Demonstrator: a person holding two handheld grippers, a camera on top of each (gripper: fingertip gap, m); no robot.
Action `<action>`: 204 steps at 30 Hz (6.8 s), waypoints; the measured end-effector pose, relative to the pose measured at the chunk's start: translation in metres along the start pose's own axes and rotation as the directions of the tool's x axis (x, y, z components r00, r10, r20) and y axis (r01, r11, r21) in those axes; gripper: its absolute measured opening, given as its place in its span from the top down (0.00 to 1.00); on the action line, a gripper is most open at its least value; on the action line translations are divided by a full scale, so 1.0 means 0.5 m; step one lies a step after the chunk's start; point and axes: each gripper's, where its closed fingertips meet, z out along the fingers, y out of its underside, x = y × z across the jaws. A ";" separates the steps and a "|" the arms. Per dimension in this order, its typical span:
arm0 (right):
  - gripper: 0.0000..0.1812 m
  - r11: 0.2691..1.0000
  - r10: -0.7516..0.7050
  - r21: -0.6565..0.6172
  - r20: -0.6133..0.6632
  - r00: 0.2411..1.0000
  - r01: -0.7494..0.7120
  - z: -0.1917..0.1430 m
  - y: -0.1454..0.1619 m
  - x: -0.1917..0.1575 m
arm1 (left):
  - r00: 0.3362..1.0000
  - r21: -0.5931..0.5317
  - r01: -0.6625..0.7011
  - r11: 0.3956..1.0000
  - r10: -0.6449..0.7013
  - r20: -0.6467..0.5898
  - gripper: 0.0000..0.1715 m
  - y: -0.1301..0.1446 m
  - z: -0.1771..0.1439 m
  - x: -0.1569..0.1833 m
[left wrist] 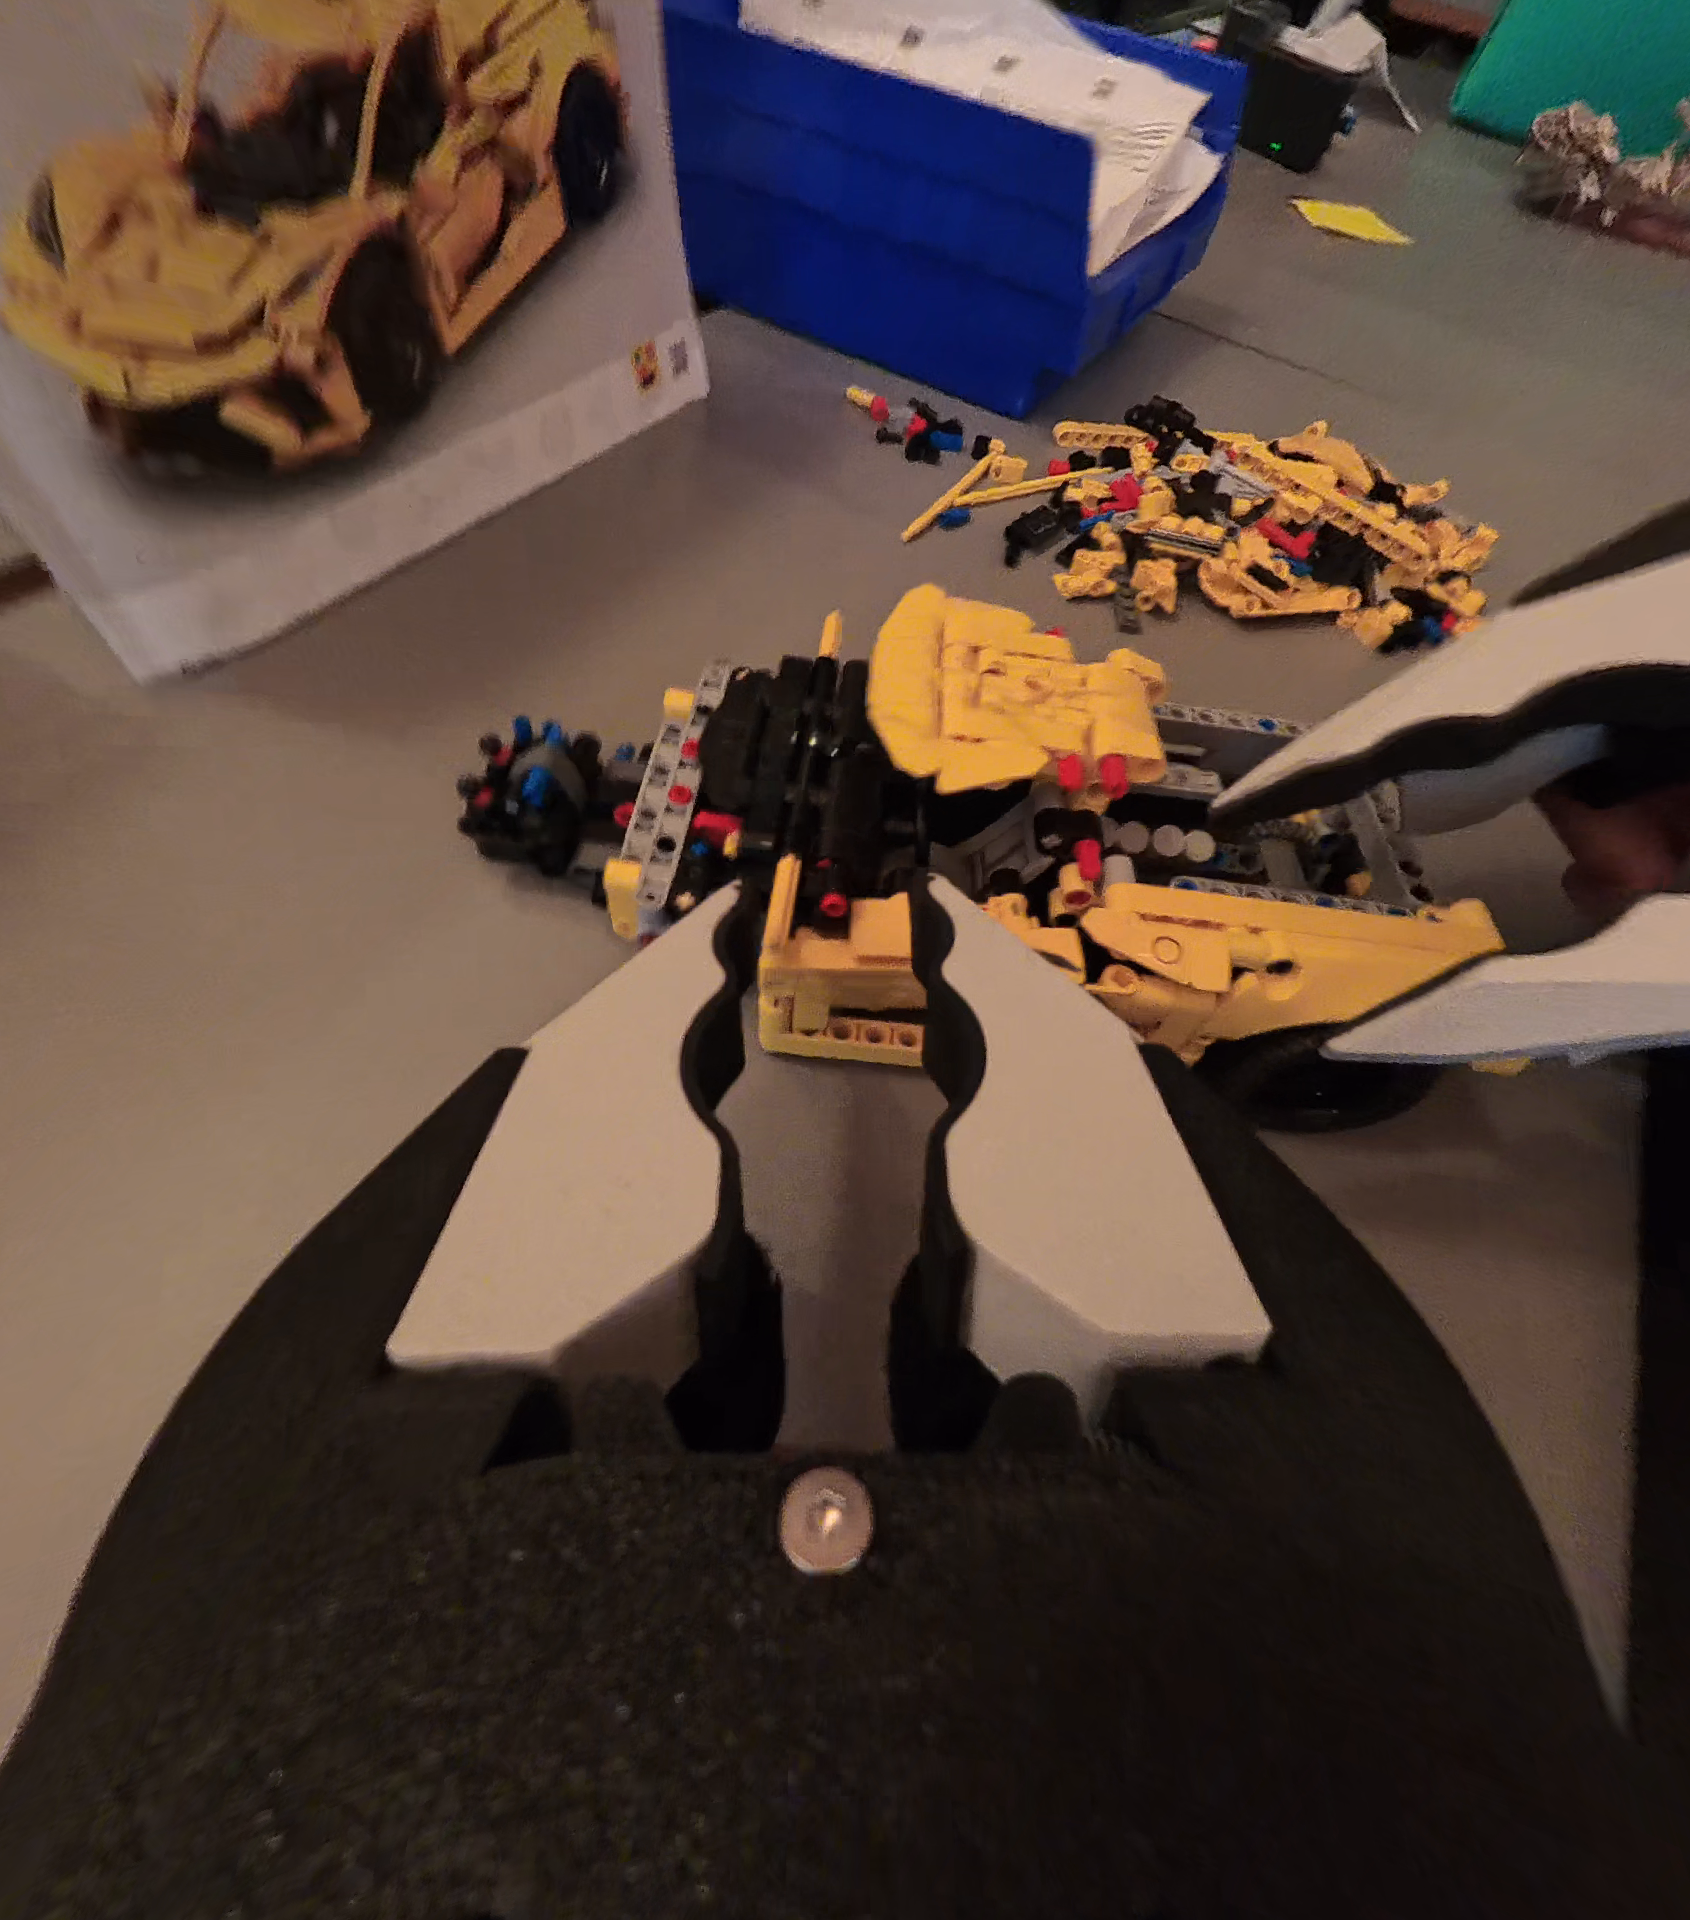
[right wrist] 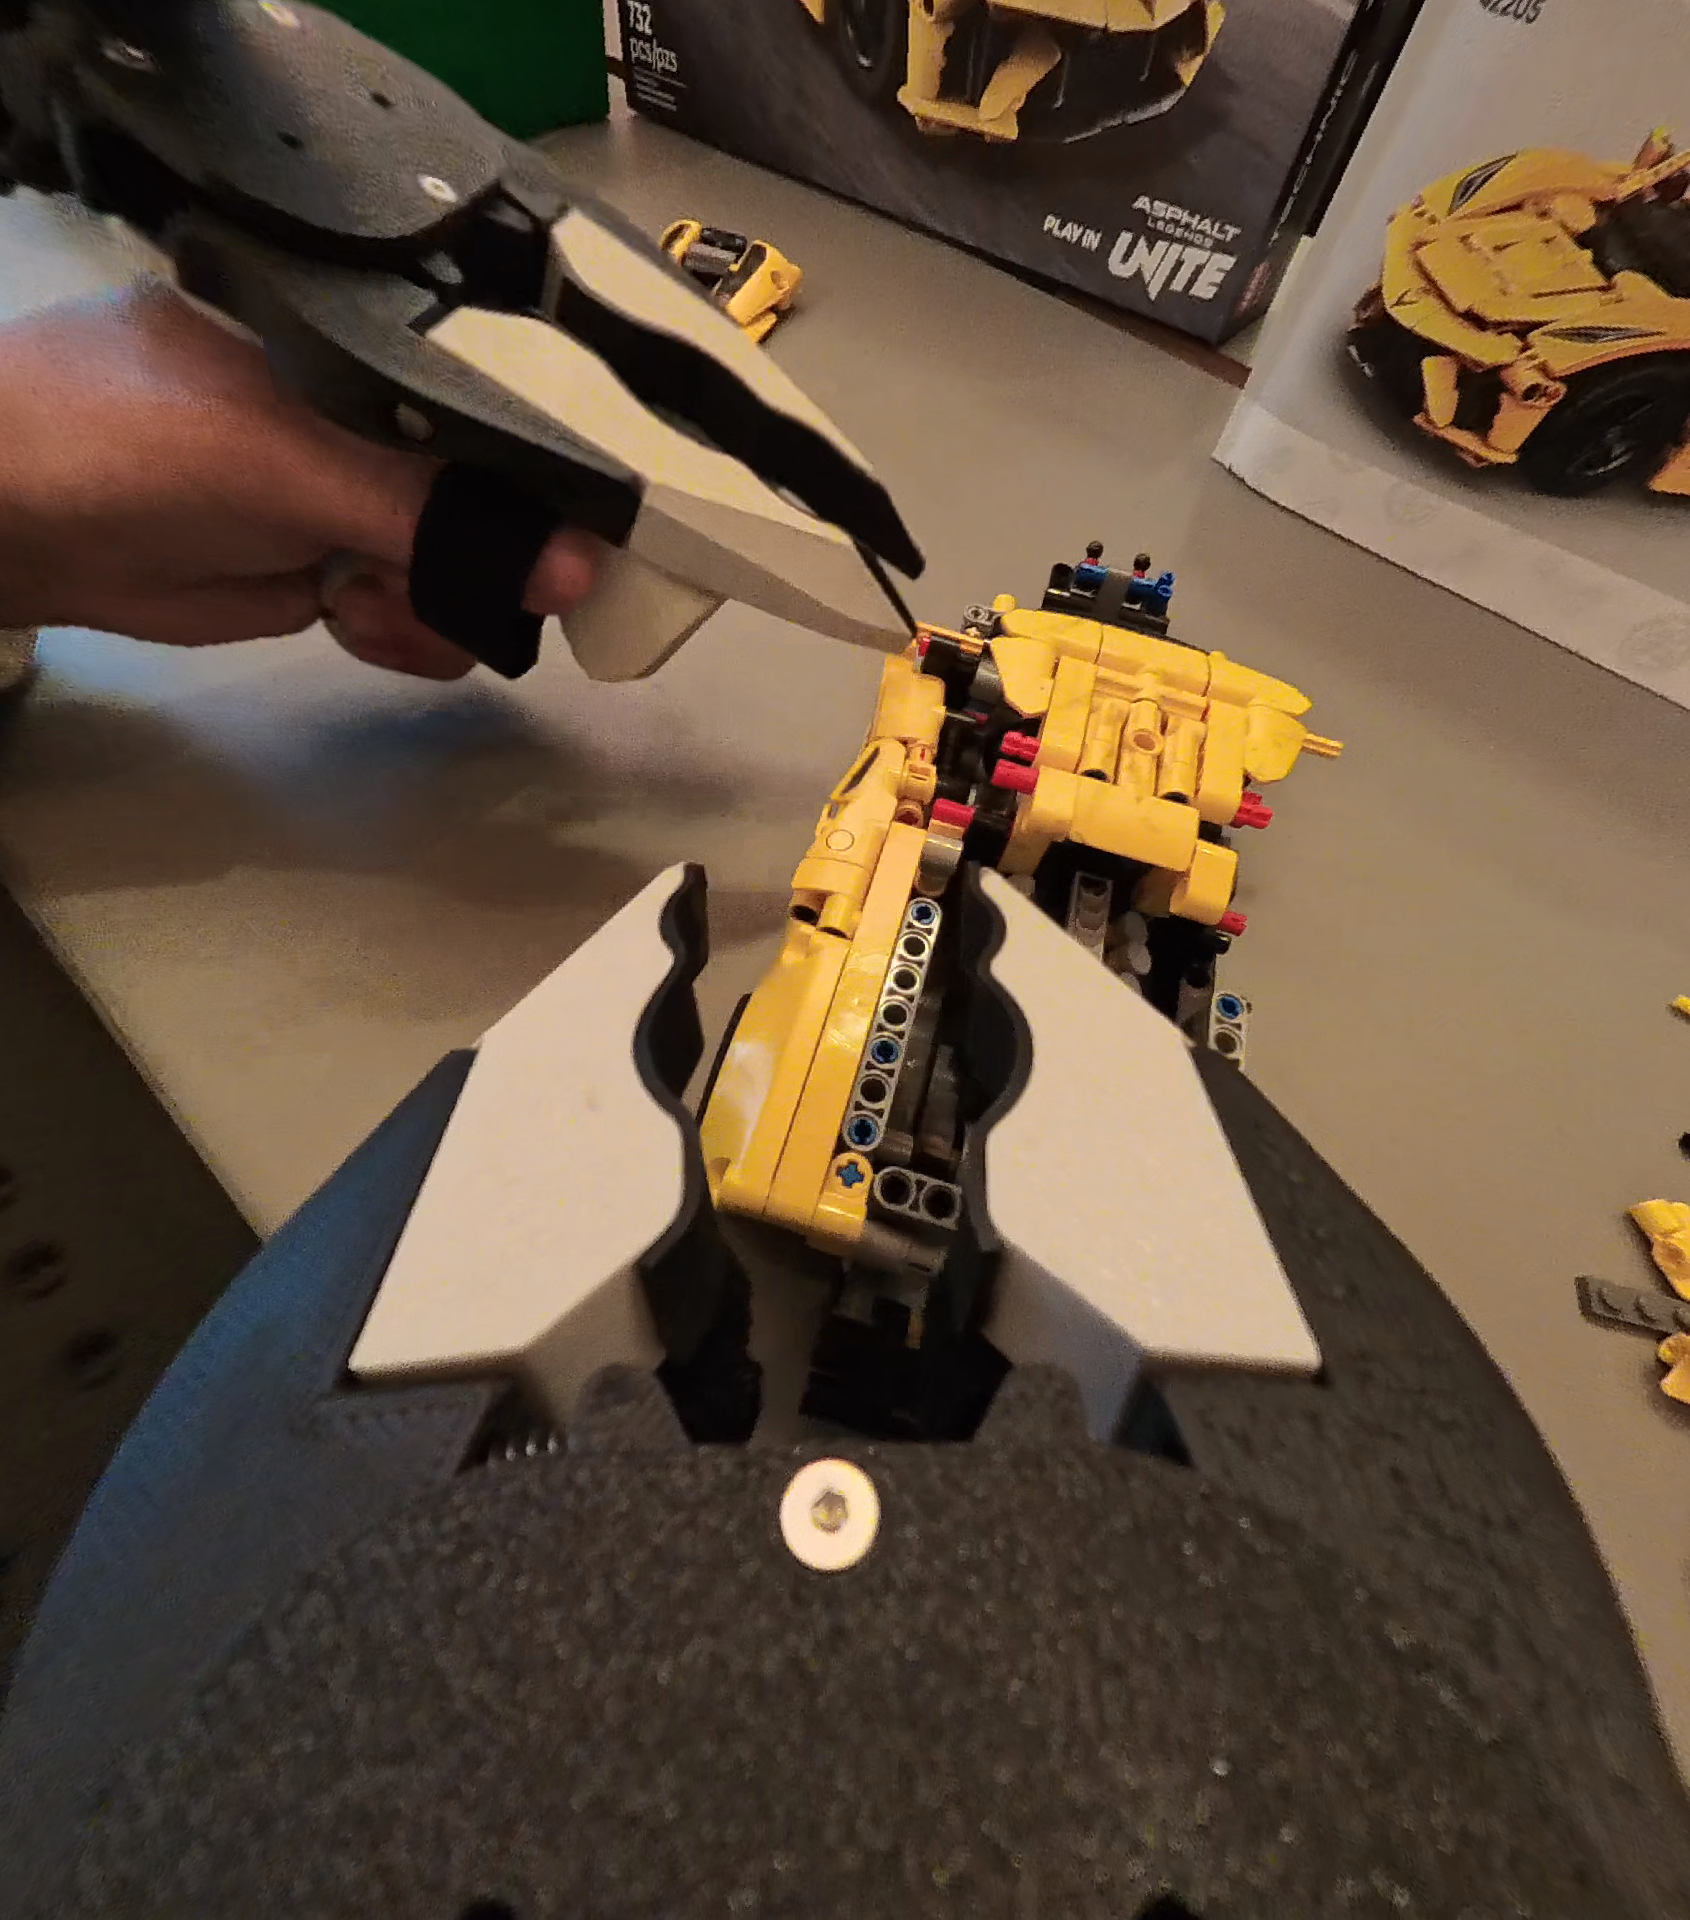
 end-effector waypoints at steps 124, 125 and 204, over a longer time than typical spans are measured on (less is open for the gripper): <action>1.00 0.665 -0.374 -0.197 0.747 0.550 0.720 0.188 -0.054 -0.028 | 0.970 -0.305 0.232 0.924 -0.244 -0.001 0.88 0.124 -0.057 -0.010; 1.00 0.664 -0.372 -0.202 0.746 0.552 0.720 0.188 -0.053 -0.027 | 0.962 -0.305 0.256 0.917 -0.273 -0.014 0.88 0.124 -0.057 -0.009; 0.65 0.916 0.102 -0.394 0.051 0.993 -0.074 0.191 -0.037 0.061 | 0.858 -0.050 0.371 0.927 -0.322 0.401 0.87 0.094 -0.087 -0.115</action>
